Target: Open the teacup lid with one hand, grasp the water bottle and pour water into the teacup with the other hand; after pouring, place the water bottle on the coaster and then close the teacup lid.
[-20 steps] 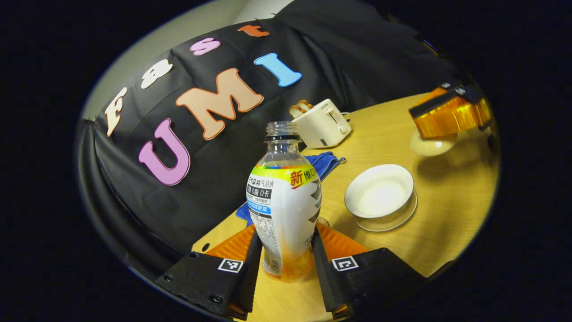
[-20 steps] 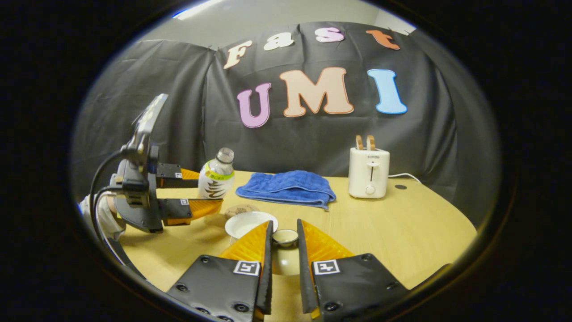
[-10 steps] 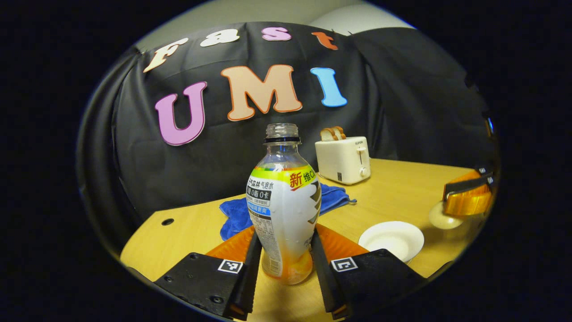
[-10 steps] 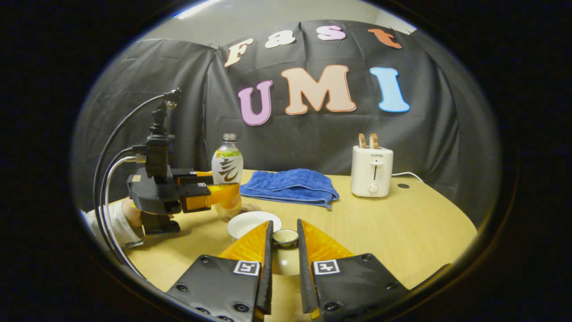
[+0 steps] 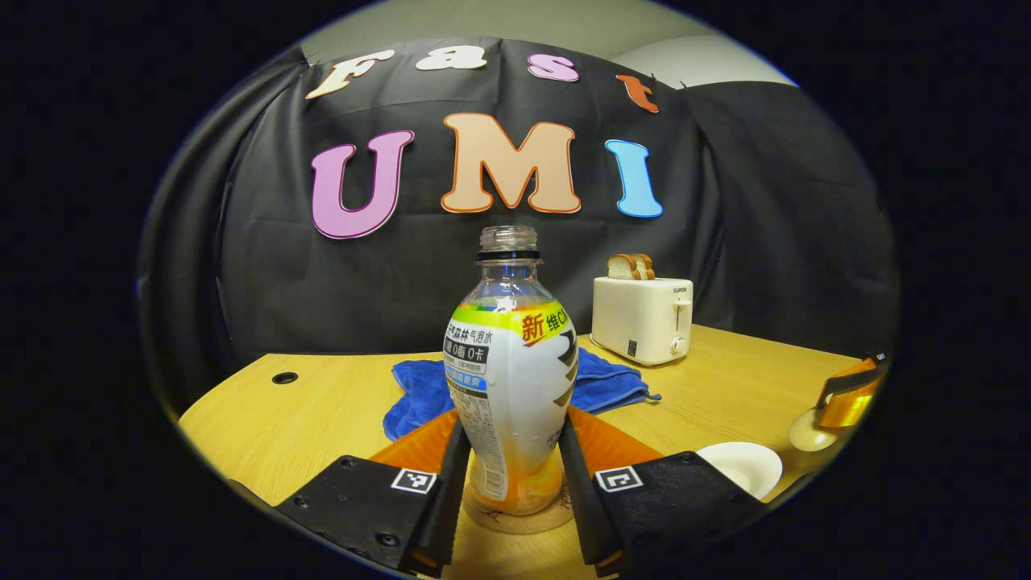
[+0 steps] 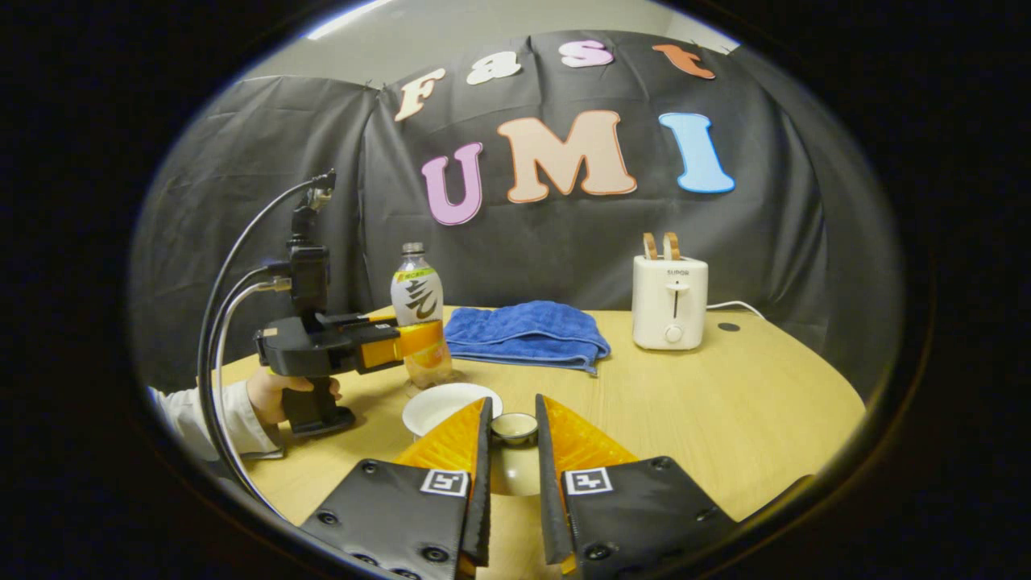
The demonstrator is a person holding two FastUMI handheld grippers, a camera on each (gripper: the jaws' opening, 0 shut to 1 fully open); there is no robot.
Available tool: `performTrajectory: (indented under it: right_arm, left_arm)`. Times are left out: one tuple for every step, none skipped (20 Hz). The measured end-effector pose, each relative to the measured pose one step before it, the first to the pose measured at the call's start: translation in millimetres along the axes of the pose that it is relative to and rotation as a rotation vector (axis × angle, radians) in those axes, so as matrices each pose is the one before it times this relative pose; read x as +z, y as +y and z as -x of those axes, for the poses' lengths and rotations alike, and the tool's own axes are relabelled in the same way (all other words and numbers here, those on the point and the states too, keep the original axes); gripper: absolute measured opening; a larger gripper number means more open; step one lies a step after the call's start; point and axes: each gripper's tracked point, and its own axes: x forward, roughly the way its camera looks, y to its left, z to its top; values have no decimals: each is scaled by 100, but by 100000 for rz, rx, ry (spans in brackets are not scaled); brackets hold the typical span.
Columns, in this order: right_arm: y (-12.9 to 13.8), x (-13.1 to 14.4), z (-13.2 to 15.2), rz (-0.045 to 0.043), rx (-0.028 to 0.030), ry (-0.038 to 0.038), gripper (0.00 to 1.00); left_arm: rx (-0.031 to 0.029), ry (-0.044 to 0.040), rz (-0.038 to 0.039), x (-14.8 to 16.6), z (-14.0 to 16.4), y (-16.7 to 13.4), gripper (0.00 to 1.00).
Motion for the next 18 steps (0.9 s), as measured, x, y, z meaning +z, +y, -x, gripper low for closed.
performTrajectory:
  right_arm:
    - [-53, -4, -37, 82, -47, 177, 29]
    - [-61, -86, -50, 68, -13, 70, 29]
    - [-72, 34, -45, 24, -86, -12, 29]
    - [-47, 78, 89, -78, -47, -100, 29]
    - [16, 23, -11, -222, 106, -3, 29]
    - [21, -55, -35, -368, 156, 80, 29]
    - [18, 12, 43, -170, -44, 39, 29]
    - [-144, 51, 5, -100, -173, -199, 28]
    - [23, 143, 85, -232, -75, -332, 29]
    - [3, 88, 2, -353, 95, -289, 28]
    - [2, 43, 9, -245, 61, -179, 29]
    - [3, 7, -64, -8, 63, -106, 28]
    - [98, 17, -32, 98, 215, 89, 29]
    - [121, -47, 1, 46, 231, 103, 29]
    - [134, 9, -132, -33, 374, -8, 29]
    - [351, 171, -34, 36, 705, -324, 29]
    - [338, 278, -80, 88, 774, -768, 29]
    - [429, 309, -53, 133, 1050, -1045, 28]
  left_arm:
    - [694, 463, -299, -165, -132, 62, 57]
    - [74, -540, 36, 212, -27, -67, 58]
    - [196, 416, -136, -178, -3, -116, 60]
    - [461, 114, -17, -20, 48, 136, 61]
    - [357, -120, -39, -20, 65, 155, 64]
    - [41, 374, 24, -25, -39, -41, 65]
    - [-304, 811, 243, -337, -58, -147, 66]
    - [-878, 1053, 408, -289, 4, -312, 66]
    - [-239, 799, 228, -165, 0, -123, 67]
    - [523, 575, -31, -83, 1, 19, 67]
    - [287, 223, -97, -11, 97, 167, 67]
    - [-143, -359, 246, 29, 185, -97, 68]
    - [114, -473, 264, 146, 75, -7, 76]
    - [-111, -475, 191, 129, 98, -44, 80]
    - [544, -67, -92, -67, 3, 87, 84]
    - [647, 152, -132, -34, 122, 167, 84]
    - [624, 281, 135, -91, 326, 196, 84]
    - [529, -15, 489, 68, 403, 186, 85]
